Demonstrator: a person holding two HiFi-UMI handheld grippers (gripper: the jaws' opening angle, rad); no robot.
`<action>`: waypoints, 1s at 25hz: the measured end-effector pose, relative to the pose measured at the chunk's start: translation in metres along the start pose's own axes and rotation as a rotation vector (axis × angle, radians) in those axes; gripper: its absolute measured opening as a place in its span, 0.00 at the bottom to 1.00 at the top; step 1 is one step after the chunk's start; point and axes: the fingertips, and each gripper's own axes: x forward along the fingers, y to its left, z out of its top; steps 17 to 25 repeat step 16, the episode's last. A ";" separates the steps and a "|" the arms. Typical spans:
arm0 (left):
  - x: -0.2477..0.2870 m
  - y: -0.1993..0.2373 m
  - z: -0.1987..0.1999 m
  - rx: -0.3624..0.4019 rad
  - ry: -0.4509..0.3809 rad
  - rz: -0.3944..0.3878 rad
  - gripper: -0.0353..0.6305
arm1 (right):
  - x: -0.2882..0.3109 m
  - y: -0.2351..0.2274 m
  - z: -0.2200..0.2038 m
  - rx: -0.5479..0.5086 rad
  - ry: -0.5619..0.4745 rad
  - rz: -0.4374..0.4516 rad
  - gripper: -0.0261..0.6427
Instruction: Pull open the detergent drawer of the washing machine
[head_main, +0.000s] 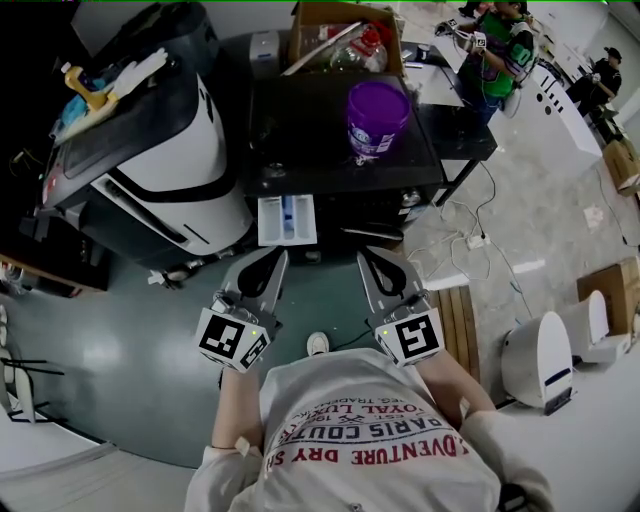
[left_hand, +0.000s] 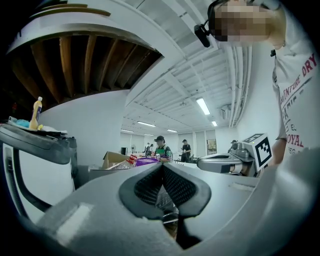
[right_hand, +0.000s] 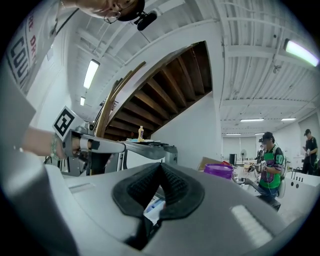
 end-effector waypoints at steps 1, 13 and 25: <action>0.000 0.001 -0.001 0.000 0.000 -0.001 0.05 | 0.001 0.002 -0.001 -0.004 0.002 0.005 0.04; -0.002 0.006 -0.012 -0.023 0.001 0.010 0.05 | 0.012 0.017 0.004 0.023 0.004 0.030 0.04; -0.002 0.009 -0.015 -0.030 -0.007 0.007 0.05 | 0.013 0.016 0.000 0.025 0.018 0.028 0.04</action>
